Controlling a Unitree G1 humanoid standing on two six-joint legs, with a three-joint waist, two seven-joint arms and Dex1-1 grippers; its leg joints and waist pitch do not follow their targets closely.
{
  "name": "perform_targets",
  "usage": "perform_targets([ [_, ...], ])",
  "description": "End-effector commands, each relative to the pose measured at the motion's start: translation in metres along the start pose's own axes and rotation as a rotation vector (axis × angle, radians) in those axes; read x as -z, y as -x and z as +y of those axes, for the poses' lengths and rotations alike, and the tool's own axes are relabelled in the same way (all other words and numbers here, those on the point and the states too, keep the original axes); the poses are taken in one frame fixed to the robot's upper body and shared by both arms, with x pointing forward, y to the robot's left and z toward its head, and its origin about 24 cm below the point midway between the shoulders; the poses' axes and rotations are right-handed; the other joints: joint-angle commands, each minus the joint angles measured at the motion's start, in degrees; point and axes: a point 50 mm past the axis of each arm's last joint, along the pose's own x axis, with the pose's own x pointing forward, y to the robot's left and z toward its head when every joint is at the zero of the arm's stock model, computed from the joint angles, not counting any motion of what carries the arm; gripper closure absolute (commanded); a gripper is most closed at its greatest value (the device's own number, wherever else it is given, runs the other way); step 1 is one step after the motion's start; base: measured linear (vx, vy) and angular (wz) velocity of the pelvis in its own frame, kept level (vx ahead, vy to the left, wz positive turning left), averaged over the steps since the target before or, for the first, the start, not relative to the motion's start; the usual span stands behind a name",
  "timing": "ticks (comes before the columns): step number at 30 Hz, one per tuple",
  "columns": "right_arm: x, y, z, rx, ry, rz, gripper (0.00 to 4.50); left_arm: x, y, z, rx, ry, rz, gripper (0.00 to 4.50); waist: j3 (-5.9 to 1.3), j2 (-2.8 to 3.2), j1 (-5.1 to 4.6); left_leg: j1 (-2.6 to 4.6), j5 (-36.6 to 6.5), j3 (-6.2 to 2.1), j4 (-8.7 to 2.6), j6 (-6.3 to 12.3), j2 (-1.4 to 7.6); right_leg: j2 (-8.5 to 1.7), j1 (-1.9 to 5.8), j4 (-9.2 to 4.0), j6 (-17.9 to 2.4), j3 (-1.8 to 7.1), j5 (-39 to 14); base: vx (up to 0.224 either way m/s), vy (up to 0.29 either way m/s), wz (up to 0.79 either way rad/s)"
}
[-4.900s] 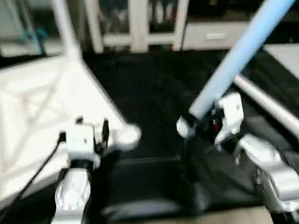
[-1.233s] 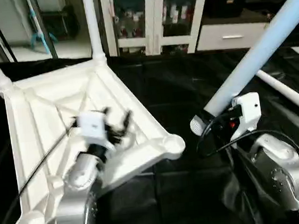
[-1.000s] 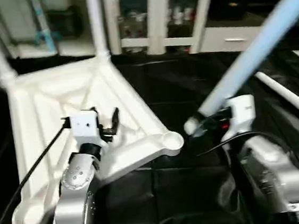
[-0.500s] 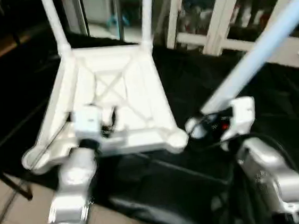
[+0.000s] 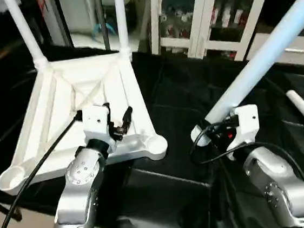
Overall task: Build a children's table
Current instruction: Move to table
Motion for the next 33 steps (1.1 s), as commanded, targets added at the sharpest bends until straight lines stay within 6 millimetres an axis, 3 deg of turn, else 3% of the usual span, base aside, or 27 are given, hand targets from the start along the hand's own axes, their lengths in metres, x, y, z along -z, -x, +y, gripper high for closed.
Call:
perform_targets([
  [1, -0.007, -0.001, 0.001, -0.020, 0.036, -0.012, 2.65, 0.004, 0.003, -0.003, 0.013, -0.014, 0.013, 1.02, -5.00, 0.15, 0.21, 0.47, 43.25, 0.20, -0.55, 7.51, -0.86, -0.15, 3.55, 0.19, -12.90, 1.70, 36.99, 0.051, 0.029, 0.11],
  [2, -0.008, -0.001, 0.000, -0.022, 0.037, -0.013, 2.65, 0.004, 0.003, -0.003, 0.015, -0.015, 0.010, 1.02, -4.28, -0.19, 0.08, -0.48, 36.18, 0.60, -1.18, 7.22, -0.46, -1.08, 3.66, -0.70, -12.93, 1.82, 31.07, 0.000, 0.000, 0.00],
  [3, -0.008, -0.001, 0.000, -0.027, 0.039, -0.015, 2.65, 0.004, 0.004, -0.002, 0.019, -0.016, 0.004, 1.02, -3.95, -0.56, 0.11, -0.94, 30.84, 0.72, -1.66, 7.09, -0.02, -1.75, 3.92, -1.19, -13.20, 1.96, 26.73, 0.000, 0.000, 0.00],
  [4, -0.009, 0.000, -0.001, -0.034, 0.045, -0.016, 2.65, 0.004, 0.005, -0.002, 0.032, -0.010, -0.006, 1.02, -3.32, -0.69, 0.25, -1.35, 19.43, 0.94, -2.57, 6.83, 0.91, -2.65, 3.92, -2.19, -13.59, 2.05, 16.12, 0.000, 0.000, 0.00],
  [5, -0.009, 0.000, -0.001, -0.034, 0.045, -0.016, 2.65, 0.004, 0.005, -0.002, 0.032, -0.010, -0.006, 1.02, -3.00, -0.51, 0.35, -1.58, 14.29, 0.99, -2.99, 6.45, 1.19, -3.15, 4.10, -2.49, -13.50, 2.23, 11.28, -0.052, -0.023, 0.05],
  [6, -0.011, 0.001, -0.001, -0.078, 0.061, -0.015, 2.65, 0.004, 0.008, -0.003, 0.151, 0.070, 0.008, 0.85, -2.75, -0.34, 0.57, -1.31, 7.52, 0.93, -3.58, 5.49, 1.93, -3.70, 3.87, -2.97, -13.31, 2.27, 4.11, -0.064, -0.021, 0.04],
  [7, -0.012, 0.001, -0.001, -0.096, 0.067, -0.015, 2.65, 0.004, 0.009, -0.003, 0.199, 0.096, 0.012, 0.75, -2.40, -0.17, 0.54, -1.24, 2.98, 1.01, -4.08, 4.21, 2.27, -3.75, 3.56, -3.31, -12.77, 2.20, -0.87, -0.064, -0.021, 0.04],
  [9, -0.015, 0.001, -0.003, -0.128, 0.076, -0.016, 2.65, 0.002, 0.008, -0.003, 0.266, 0.098, 0.020, 0.68, -2.04, -0.17, 0.30, -1.25, -1.99, 1.14, -4.53, 2.54, 2.47, -3.73, 3.39, -3.83, -11.45, 2.14, -5.25, -0.073, -0.012, 0.03],
  [12, -0.021, 0.000, -0.005, -0.209, 0.083, -0.009, 2.65, 0.003, 0.004, -0.004, 0.475, 0.058, 0.097, 0.41, -1.97, -0.53, 0.42, -1.22, -5.03, 1.32, -4.92, 1.96, 2.23, -3.63, 3.13, -4.39, -8.47, 2.20, -11.09, -0.070, -0.017, 0.01],
  [18, -0.028, 0.000, -0.009, -0.350, 0.129, 0.020, 2.65, 0.014, 0.000, 0.001, 0.787, -0.088, 0.312, 0.06, -1.91, -0.71, 0.26, -1.54, -5.56, 1.69, -5.20, 0.50, 2.57, -3.88, 2.90, -4.64, -8.19, 2.19, -12.60, -0.022, -0.008, 0.00],
  [19, -0.029, 0.001, -0.009, -0.375, 0.138, 0.030, 2.65, 0.016, -0.002, 0.006, 0.820, -0.133, 0.356, 0.06, -1.99, -0.33, 0.43, -1.27, -5.52, 1.70, -5.22, 0.75, 2.38, -3.67, 2.75, -4.82, -7.47, 2.21, -13.34, 0.000, 0.000, 0.00],
  [21, -0.031, 0.005, -0.008, -0.430, 0.156, 0.053, 2.65, 0.016, -0.007, 0.016, 0.852, -0.180, 0.422, 0.06, -2.11, 0.08, 0.20, -1.39, -4.45, 1.66, -5.09, 0.46, 2.51, -3.73, 2.91, -4.35, -8.22, 2.19, -10.26, 0.000, 0.000, 0.00],
  [22, -0.031, 0.008, -0.008, -0.454, 0.160, 0.065, 2.65, 0.014, -0.009, 0.020, 0.861, -0.183, 0.438, 0.06, -2.27, -0.27, 0.28, -1.34, -3.62, 1.73, -4.99, 0.59, 2.39, -3.74, 3.14, -4.34, -8.69, 2.14, -9.25, 0.000, 0.000, 0.00],
  [23, -0.032, 0.009, -0.008, -0.461, 0.161, 0.068, 2.65, 0.013, -0.010, 0.021, 0.862, -0.184, 0.442, 0.06, -2.39, 0.14, 0.28, -1.31, -2.93, 1.71, -4.92, 0.55, 2.49, -3.83, 3.13, -4.08, -9.33, 2.16, -7.83, 0.000, 0.000, 0.00],
  [28, -0.032, 0.020, -0.007, -0.522, 0.177, 0.107, 2.65, 0.011, -0.019, 0.036, 0.873, -0.243, 0.510, 0.06, -2.83, 0.00, 0.35, -1.53, 2.34, 1.87, -4.33, 1.59, 2.52, -3.80, 3.44, -3.14, -12.90, 2.01, 1.95, 0.000, 0.000, 0.00],
  [33, -0.030, 0.024, -0.008, -0.518, 0.182, 0.115, 2.65, 0.008, -0.033, 0.037, 0.871, -0.269, 0.482, 0.40, -2.70, -0.06, 0.38, -1.76, 0.71, 1.93, -4.42, 1.34, 2.68, -4.13, 3.68, -3.41, -14.01, 2.02, 0.03, 0.000, 0.000, 0.00],
])
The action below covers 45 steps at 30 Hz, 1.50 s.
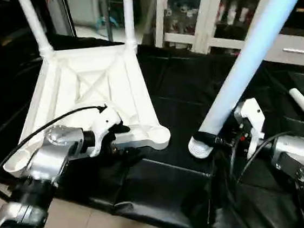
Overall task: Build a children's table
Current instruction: Move to table
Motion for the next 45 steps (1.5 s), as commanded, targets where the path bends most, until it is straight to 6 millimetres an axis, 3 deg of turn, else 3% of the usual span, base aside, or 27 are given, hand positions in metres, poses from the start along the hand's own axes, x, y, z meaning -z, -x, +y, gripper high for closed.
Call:
perform_targets([
  [1, -0.006, 0.002, 0.001, -0.013, 0.027, -0.004, 2.65, -0.003, -0.005, 0.002, 0.032, -0.038, 0.015, 0.40, -3.45, 0.66, 0.24, -0.68, -1.71, 0.42, -4.71, 1.80, 1.19, -3.93, 3.87, -3.41, -13.07, 2.39, -2.95, 0.000, 0.000, 0.00],
  [3, -0.005, 0.002, 0.002, -0.012, 0.028, -0.003, 2.65, -0.002, -0.006, 0.002, 0.043, -0.044, 0.031, 0.76, -3.44, 0.73, 0.29, -0.62, -2.08, 0.38, -4.75, 1.49, 1.28, -3.99, 3.85, -3.44, -12.78, 2.43, -3.82, 0.000, 0.000, 0.00],
  [7, -0.006, 0.002, 0.001, -0.011, 0.030, -0.002, 2.65, 0.004, -0.004, 0.006, 0.074, -0.065, 0.104, 1.06, -3.48, 0.66, 0.29, -0.58, -2.09, 0.36, -4.80, 1.20, 1.30, -4.01, 3.85, -3.47, -12.23, 2.46, -3.98, 0.000, 0.000, 0.00],
  [13, -0.006, 0.002, 0.001, -0.012, 0.031, -0.002, 2.65, 0.010, 0.003, 0.012, 0.090, -0.082, 0.152, 1.65, -3.37, 0.60, 0.36, -0.62, -2.44, 0.38, -4.85, 0.92, 1.41, -4.14, 3.83, -3.37, -13.08, 2.45, -3.27, 0.000, 0.000, 0.00],
  [17, -0.006, 0.001, 0.001, -0.016, 0.031, -0.004, 2.65, 0.009, 0.004, 0.015, 0.083, -0.089, 0.150, 1.76, -3.33, 0.64, 0.53, -0.49, -3.25, 0.38, -4.95, 0.69, 1.49, -4.20, 3.75, -3.49, -12.86, 2.48, -4.54, 0.000, 0.000, 0.00],
  [24, -0.005, 0.000, 0.002, -0.022, 0.030, -0.006, 2.65, 0.006, -0.004, 0.016, 0.071, -0.112, 0.123, 2.45, -3.43, 0.43, 0.79, -0.64, -1.74, 0.39, -4.84, 0.82, 1.49, -4.28, 3.91, -3.26, -13.13, 2.48, -2.13, 0.000, 0.000, 0.00],
  [45, -0.007, -0.003, 0.001, -0.016, 0.052, -0.015, 2.65, 0.013, -0.012, 0.015, 0.091, -0.186, 0.181, 3.97, -3.18, 0.57, 1.17, -0.58, -4.16, 0.28, -5.13, 0.01, 1.67, -4.47, 3.73, -3.72, -12.07, 2.60, -5.57, 0.000, 0.000, 0.00],
])
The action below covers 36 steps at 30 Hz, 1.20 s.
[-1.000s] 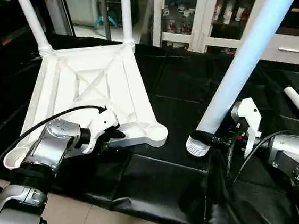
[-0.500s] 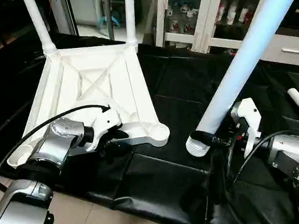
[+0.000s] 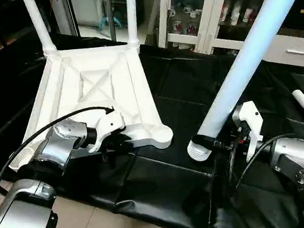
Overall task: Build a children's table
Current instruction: Move to table, then insert table leg to table base
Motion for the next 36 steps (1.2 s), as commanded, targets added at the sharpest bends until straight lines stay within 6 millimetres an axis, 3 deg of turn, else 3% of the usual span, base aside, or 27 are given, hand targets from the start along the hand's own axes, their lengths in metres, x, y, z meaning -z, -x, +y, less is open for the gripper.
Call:
perform_targets([
  [1, -0.008, -0.001, -0.003, 0.009, 0.047, -0.025, 2.65, 0.002, -0.003, -0.001, 0.010, -0.023, 0.039, 4.04, -3.19, 0.53, 0.17, -0.57, -4.63, 0.23, -5.18, 0.05, 1.59, -4.49, 3.70, -3.87, -11.83, 2.61, -6.27, 0.000, 0.000, 0.00],
  [3, -0.011, -0.003, -0.005, 0.027, 0.055, -0.039, 2.65, 0.002, -0.006, -0.004, 0.029, -0.032, 0.043, 4.31, -3.27, 0.67, 0.09, -0.56, -4.55, 0.19, -5.21, -0.30, 1.61, -4.46, 3.66, -3.74, -11.83, 2.60, -5.93, 0.000, 0.000, 0.00],
  [5, -0.020, -0.007, -0.012, 0.093, 0.034, -0.086, 2.65, 0.000, -0.015, -0.016, 0.102, -0.039, 0.012, 4.36, -3.24, 1.30, 0.09, -0.35, -4.44, 0.14, -5.33, -0.78, 1.73, -4.59, 3.50, -3.61, -12.19, 2.65, -5.37, 0.000, 0.000, 0.00],
  [7, -0.028, -0.011, -0.015, 0.106, 0.013, -0.116, 2.65, -0.006, -0.024, -0.030, 0.171, -0.040, -0.036, 4.43, -3.37, 0.85, -0.32, -0.52, -3.58, 0.22, -5.27, -1.25, 1.66, -4.40, 3.68, -3.38, -12.93, 2.56, -3.43, 0.000, 0.000, 0.00],
  [10, -0.030, -0.012, -0.014, 0.094, 0.011, -0.120, 2.65, -0.009, -0.026, -0.034, 0.190, -0.039, -0.055, 4.48, -3.50, 0.99, -0.13, -0.33, -0.93, 0.73, -4.87, 0.75, 1.46, -4.17, 3.60, -3.06, -14.22, 2.61, 1.08, 0.000, 0.000, 0.00],
  [11, -0.035, -0.017, -0.010, 0.033, 0.018, -0.117, 2.65, -0.017, -0.029, -0.041, 0.219, -0.042, -0.092, 4.48, -3.54, -0.04, 0.03, -0.43, -0.27, 0.86, -4.87, 1.54, 1.53, -4.23, 3.83, -3.00, -14.22, 2.65, 1.18, 0.000, 0.000, 0.00],
  [14, -0.040, -0.023, -0.002, -0.060, 0.018, -0.107, 2.65, -0.022, -0.031, -0.047, 0.234, -0.043, -0.115, 4.48, -3.53, 0.54, 0.11, -0.53, 0.63, 0.84, -4.89, 2.35, 1.60, -4.29, 3.73, -2.88, -14.13, 2.55, 0.42, 0.000, 0.000, 0.00],
  [17, -0.037, -0.028, 0.001, -0.110, 0.010, -0.075, 2.65, -0.020, -0.034, -0.051, 0.230, -0.034, -0.118, 4.50, -3.44, 1.09, 0.19, -0.34, -0.64, 0.94, -4.94, 2.34, 1.61, -4.20, 3.46, -3.16, -13.80, 2.49, -1.41, 0.000, 0.000, 0.00],
  [19, -0.036, -0.030, 0.002, -0.117, 0.008, -0.065, 2.65, -0.020, -0.034, -0.051, 0.227, -0.031, -0.117, 4.50, -3.36, 0.84, 0.13, -0.29, -2.64, 1.08, -5.13, 1.65, 1.51, -4.18, 3.48, -3.46, -13.12, 2.47, -3.66, 0.000, 0.000, 0.00],
  [20, -0.033, -0.032, 0.003, -0.137, 0.009, -0.029, 2.65, -0.020, -0.036, -0.054, 0.230, -0.033, -0.120, 4.50, -3.35, 0.27, 0.08, -0.23, -3.36, 1.20, -5.20, 1.59, 1.55, -4.19, 3.47, -3.59, -12.61, 2.38, -4.97, 0.000, 0.000, 0.00],
  [25, -0.024, -0.037, 0.005, -0.157, 0.021, 0.054, 2.65, -0.023, -0.036, -0.055, 0.213, -0.035, -0.124, 4.50, -3.33, 0.35, 0.06, -0.41, -2.71, 1.36, -5.24, 1.88, 1.57, -4.36, 3.27, -3.65, -11.34, 2.36, -6.58, 0.000, 0.000, 0.00],
  [31, -0.022, -0.038, -0.003, -0.128, 0.016, 0.125, 2.65, -0.022, -0.031, -0.052, 0.191, -0.042, -0.098, 4.50, -3.53, -0.15, 0.12, -0.66, 0.24, 1.48, -4.96, 2.73, 1.38, -4.33, 3.36, -3.24, -11.42, 2.31, -3.82, 0.000, 0.000, 0.00],
  [36, -0.021, -0.040, -0.006, -0.117, 0.014, 0.160, 2.65, -0.024, -0.029, -0.050, 0.177, -0.060, -0.088, 4.50, -3.49, -0.09, 0.05, -0.56, 0.10, 1.52, -4.97, 3.04, 1.43, -4.39, 3.19, -3.28, -11.65, 2.26, -4.29, 0.000, 0.000, 0.00],
])
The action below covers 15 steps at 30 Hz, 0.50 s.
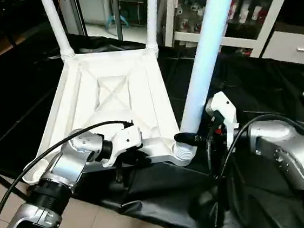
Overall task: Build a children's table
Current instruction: Insert table leg to table base
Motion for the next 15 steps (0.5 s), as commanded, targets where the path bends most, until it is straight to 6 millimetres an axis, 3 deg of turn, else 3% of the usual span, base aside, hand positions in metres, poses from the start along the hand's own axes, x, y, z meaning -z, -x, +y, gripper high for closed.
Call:
perform_targets([
  [1, -0.001, 0.000, -0.004, 0.020, 0.008, 0.033, 2.65, -0.001, -0.007, -0.004, 0.013, -0.006, 0.001, 4.50, -3.37, -0.57, -0.17, -0.54, -0.92, 0.08, -4.39, 2.07, 1.48, -3.32, 3.36, -3.35, -11.70, 2.36, -4.60, 0.000, 0.000, 0.00],
  [10, 0.003, -0.007, -0.007, 0.009, -0.027, 0.072, 2.65, -0.001, -0.008, -0.007, 0.020, -0.014, 0.014, 4.50, -3.45, -0.84, -0.11, -0.38, -0.84, 0.12, -4.37, 1.69, 1.51, -3.31, 3.36, -3.18, -12.08, 2.36, -3.24, 0.000, 0.000, 0.00],
  [11, 0.003, -0.007, -0.007, 0.008, -0.029, 0.073, 2.65, -0.001, -0.008, -0.007, 0.020, -0.015, 0.014, 4.50, -3.46, -1.33, -0.10, -0.45, -0.72, 0.13, -4.38, 1.81, 1.51, -3.33, 3.45, -3.17, -12.05, 2.34, -3.24, 0.000, 0.000, 0.00],
  [13, 0.003, -0.009, -0.007, 0.004, -0.034, 0.075, 2.65, -0.001, -0.008, -0.008, 0.022, -0.018, 0.018, 4.50, -3.43, -0.99, -0.18, -0.41, -0.62, 0.07, -4.42, 1.66, 1.52, -3.36, 3.32, -3.14, -12.14, 2.30, -3.50, 0.000, 0.000, 0.00],
  [15, 0.003, -0.013, -0.006, -0.007, -0.045, 0.078, 2.65, -0.001, -0.008, -0.009, 0.026, -0.022, 0.023, 4.50, -3.50, -1.43, -0.13, -0.40, -0.39, 0.08, -4.39, 1.66, 1.56, -3.36, 3.38, -3.01, -12.20, 2.29, -3.06, 0.000, 0.000, 0.00],
])
